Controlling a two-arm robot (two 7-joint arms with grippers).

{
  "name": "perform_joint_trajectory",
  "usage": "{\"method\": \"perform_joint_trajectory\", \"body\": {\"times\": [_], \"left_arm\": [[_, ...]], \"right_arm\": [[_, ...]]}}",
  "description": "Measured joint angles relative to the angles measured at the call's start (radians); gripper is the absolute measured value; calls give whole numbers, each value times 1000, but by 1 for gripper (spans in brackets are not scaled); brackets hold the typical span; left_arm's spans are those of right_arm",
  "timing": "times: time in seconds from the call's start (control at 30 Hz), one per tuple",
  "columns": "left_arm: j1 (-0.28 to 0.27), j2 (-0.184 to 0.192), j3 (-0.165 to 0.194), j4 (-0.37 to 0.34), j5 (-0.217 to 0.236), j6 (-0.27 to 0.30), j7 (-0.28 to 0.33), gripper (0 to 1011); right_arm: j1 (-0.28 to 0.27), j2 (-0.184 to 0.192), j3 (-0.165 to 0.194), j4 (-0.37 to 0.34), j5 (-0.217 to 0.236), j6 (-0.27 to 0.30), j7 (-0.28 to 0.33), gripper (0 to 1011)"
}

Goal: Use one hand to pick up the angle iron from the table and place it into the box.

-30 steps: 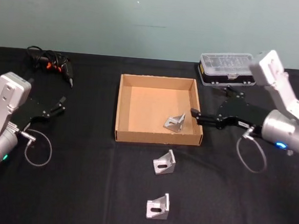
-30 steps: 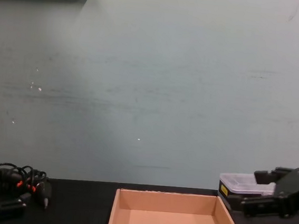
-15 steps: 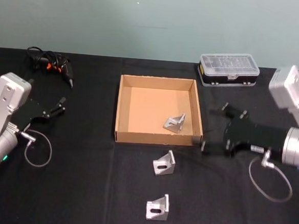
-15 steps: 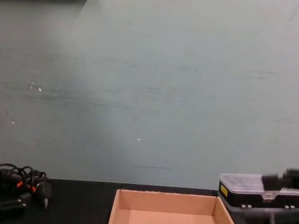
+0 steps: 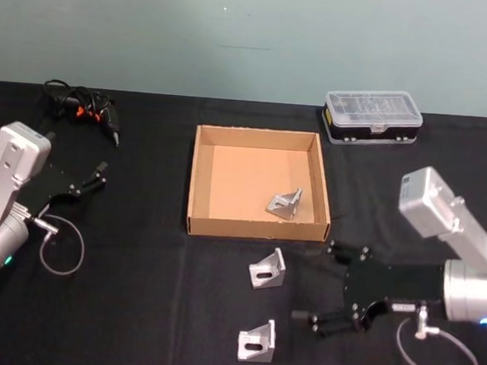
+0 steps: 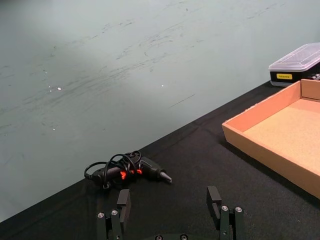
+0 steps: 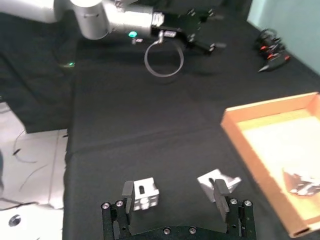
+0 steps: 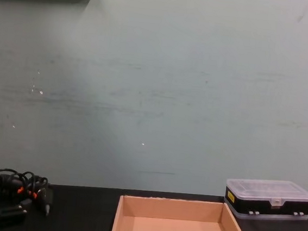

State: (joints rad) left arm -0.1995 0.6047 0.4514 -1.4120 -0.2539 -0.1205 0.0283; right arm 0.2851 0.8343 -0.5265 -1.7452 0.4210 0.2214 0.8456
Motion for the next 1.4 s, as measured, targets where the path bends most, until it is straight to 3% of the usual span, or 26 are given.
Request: {"method": "perform_joint_trajectory", "body": {"times": [0.33, 0.77, 1.4], "left_arm": [[0, 0, 0, 0, 0, 0, 0, 1000], [0, 0, 0, 0, 0, 0, 0, 1000], [0, 0, 0, 0, 0, 0, 0, 1000]], "right_arm": [[36, -26, -96, 46, -37, 6, 23, 1003], [67, -68, -180, 99, -54, -3, 32, 1003], [97, -78, -234, 130, -57, -11, 20, 1003]]}}
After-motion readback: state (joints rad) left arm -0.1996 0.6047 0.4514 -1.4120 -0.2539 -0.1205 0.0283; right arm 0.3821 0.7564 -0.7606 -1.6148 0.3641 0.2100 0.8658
